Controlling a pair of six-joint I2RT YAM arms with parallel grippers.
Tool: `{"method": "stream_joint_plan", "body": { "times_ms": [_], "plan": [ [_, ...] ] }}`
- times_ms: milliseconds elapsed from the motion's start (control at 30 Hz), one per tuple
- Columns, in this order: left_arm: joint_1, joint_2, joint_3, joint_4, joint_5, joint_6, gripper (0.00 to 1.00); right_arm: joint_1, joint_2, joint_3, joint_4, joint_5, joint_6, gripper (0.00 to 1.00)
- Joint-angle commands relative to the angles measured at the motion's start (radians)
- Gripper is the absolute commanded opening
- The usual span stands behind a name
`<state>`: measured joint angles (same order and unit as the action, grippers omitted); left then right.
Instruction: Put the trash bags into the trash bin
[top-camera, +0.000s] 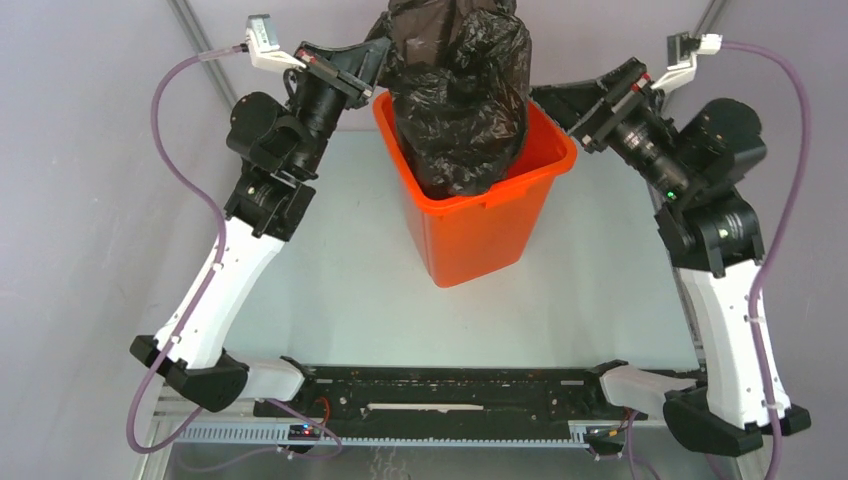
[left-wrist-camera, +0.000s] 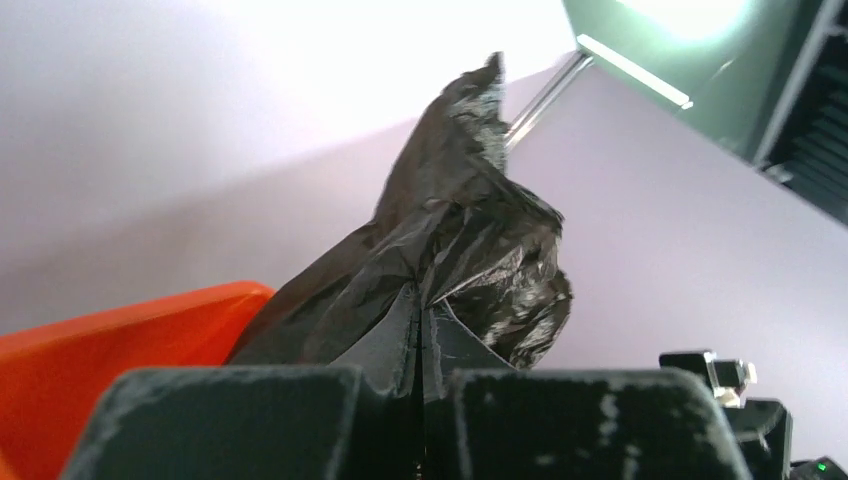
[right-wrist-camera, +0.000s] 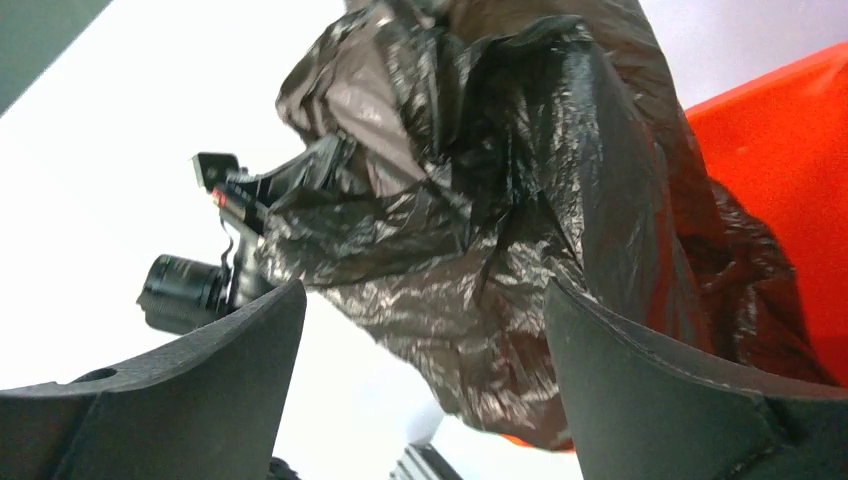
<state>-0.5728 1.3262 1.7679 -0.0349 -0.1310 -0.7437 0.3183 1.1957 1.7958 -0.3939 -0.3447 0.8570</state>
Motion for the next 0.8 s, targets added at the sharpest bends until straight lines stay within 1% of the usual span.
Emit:
{"method": "stream_joint_plan", "body": {
  "times_ms": [0, 67, 133, 200, 300, 367, 433, 500, 533, 600, 633, 667, 700, 767],
  "plan": [
    [0.058, 0.003, -0.085, 0.364, 0.171, -0.199, 0.00, -0.022, -0.065, 0.047, -0.109, -0.023, -0.208, 0.99],
    [0.072, -0.004, -0.128, 0.414, 0.234, -0.233, 0.00, -0.048, -0.062, 0.046, -0.129, -0.018, -0.256, 1.00],
    [0.073, -0.028, -0.167, 0.430, 0.244, -0.239, 0.00, -0.079, -0.039, 0.039, -0.109, -0.048, -0.248, 1.00],
    [0.083, -0.051, -0.209, 0.459, 0.246, -0.279, 0.00, -0.090, -0.002, 0.040, -0.080, -0.081, -0.230, 1.00],
    [0.100, -0.076, -0.254, 0.485, 0.239, -0.381, 0.00, -0.094, 0.066, 0.102, -0.101, -0.086, -0.238, 1.00],
    [0.102, -0.088, -0.289, 0.503, 0.238, -0.455, 0.00, -0.095, 0.094, 0.107, -0.089, -0.082, -0.223, 1.00],
    [0.102, -0.099, -0.332, 0.541, 0.224, -0.543, 0.00, -0.089, 0.107, 0.073, -0.060, -0.098, -0.170, 1.00],
    [0.101, -0.108, -0.372, 0.588, 0.207, -0.623, 0.00, -0.080, 0.115, 0.028, -0.028, -0.131, -0.127, 0.97],
    [0.100, -0.112, -0.382, 0.590, 0.202, -0.654, 0.00, -0.069, 0.116, 0.017, -0.023, -0.128, -0.123, 0.96],
    [0.101, -0.116, -0.405, 0.587, 0.193, -0.699, 0.00, -0.035, 0.114, -0.008, -0.012, -0.066, -0.135, 0.93],
    [0.103, -0.121, -0.416, 0.567, 0.185, -0.718, 0.00, -0.022, 0.115, -0.023, -0.004, -0.036, -0.138, 0.90],
    [0.104, -0.127, -0.423, 0.533, 0.176, -0.749, 0.00, -0.014, 0.120, -0.031, 0.000, -0.018, -0.136, 0.83],
    [0.107, -0.133, -0.427, 0.507, 0.173, -0.781, 0.00, -0.011, 0.129, -0.032, -0.002, -0.015, -0.122, 0.71],
    [0.118, -0.138, -0.431, 0.499, 0.188, -0.796, 0.00, -0.008, 0.141, -0.016, -0.017, -0.042, -0.105, 0.34]
  ]
}}
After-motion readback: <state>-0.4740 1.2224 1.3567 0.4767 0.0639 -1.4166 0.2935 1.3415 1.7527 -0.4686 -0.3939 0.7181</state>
